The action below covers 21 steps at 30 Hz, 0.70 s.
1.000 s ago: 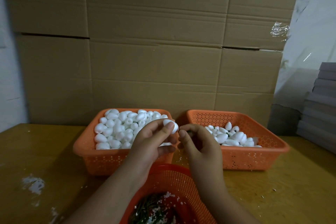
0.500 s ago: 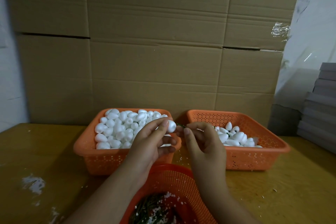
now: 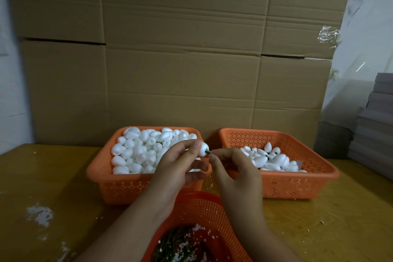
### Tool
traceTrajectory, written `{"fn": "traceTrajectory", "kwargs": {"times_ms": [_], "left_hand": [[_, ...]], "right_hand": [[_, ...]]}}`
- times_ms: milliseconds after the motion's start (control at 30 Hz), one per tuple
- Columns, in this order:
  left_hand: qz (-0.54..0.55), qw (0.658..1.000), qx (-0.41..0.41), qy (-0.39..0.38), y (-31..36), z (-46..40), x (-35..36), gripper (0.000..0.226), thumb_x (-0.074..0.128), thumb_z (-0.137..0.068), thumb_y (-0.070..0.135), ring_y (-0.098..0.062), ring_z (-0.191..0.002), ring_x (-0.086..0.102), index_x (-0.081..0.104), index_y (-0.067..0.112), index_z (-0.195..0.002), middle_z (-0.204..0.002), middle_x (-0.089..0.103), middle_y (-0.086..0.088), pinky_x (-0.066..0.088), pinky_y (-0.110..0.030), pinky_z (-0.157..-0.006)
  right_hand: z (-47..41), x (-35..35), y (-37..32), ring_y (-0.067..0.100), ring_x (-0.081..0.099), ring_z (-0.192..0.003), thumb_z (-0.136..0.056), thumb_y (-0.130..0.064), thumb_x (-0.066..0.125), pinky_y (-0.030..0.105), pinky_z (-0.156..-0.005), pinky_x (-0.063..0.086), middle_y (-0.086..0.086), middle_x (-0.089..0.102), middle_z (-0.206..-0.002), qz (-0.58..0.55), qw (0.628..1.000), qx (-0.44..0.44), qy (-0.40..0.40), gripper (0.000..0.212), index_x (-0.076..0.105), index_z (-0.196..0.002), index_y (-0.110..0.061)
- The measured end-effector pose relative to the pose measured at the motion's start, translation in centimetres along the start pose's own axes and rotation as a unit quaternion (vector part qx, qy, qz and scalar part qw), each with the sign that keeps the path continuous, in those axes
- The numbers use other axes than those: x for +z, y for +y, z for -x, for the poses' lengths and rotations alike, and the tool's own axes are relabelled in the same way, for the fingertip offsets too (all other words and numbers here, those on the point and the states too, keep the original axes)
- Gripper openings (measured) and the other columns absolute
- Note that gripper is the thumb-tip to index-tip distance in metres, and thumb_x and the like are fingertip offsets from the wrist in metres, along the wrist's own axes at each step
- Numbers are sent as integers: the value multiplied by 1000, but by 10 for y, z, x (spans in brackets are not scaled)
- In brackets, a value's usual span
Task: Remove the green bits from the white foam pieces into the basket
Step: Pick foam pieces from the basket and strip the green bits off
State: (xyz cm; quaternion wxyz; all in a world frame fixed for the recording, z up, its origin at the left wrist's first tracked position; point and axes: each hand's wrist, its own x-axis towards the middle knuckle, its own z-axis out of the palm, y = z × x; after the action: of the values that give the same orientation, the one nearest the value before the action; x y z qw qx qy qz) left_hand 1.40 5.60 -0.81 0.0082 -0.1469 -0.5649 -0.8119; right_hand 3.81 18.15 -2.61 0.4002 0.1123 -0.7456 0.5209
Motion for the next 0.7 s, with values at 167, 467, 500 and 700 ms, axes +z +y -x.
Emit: {"fn": "traceTrajectory", "kwargs": {"times_ms": [167,467,500,700], "left_hand": [[-32,999,4,-12,-1,2,0,41,67,-78,36,-14,-70,64,66,6,-106,-87,70,-6,53,-25,-62],[-47,998,18,30,3,1,4,32,67,-86,29,-16,-69,66,65,8,-110,-91,72,-8,56,-29,-65],[-51,998,22,34,4,1,5,29,66,-88,27,-16,-68,66,65,8,-109,-91,73,-8,56,-29,-64],[-72,996,28,48,8,2,4,21,57,-96,27,-15,-65,66,67,11,-105,-91,73,-8,57,-28,-61]], "right_hand": [[-1,1,3,4,65,-80,-85,-21,71,24,-68,51,-18,68,-81,10,1000,9,-4,8,70,-83,-29],[-6,-1,-3,7,64,-79,-86,-26,69,15,-66,47,-14,68,-80,-34,998,48,-11,6,68,-81,-29],[-7,-2,-3,6,64,-77,-86,-25,70,14,-65,46,-14,68,-79,-38,998,56,-11,7,68,-80,-28],[-13,-8,-11,0,54,-57,-89,-22,67,13,-55,40,-7,64,-64,-64,992,103,-30,16,68,-74,-19]]}}
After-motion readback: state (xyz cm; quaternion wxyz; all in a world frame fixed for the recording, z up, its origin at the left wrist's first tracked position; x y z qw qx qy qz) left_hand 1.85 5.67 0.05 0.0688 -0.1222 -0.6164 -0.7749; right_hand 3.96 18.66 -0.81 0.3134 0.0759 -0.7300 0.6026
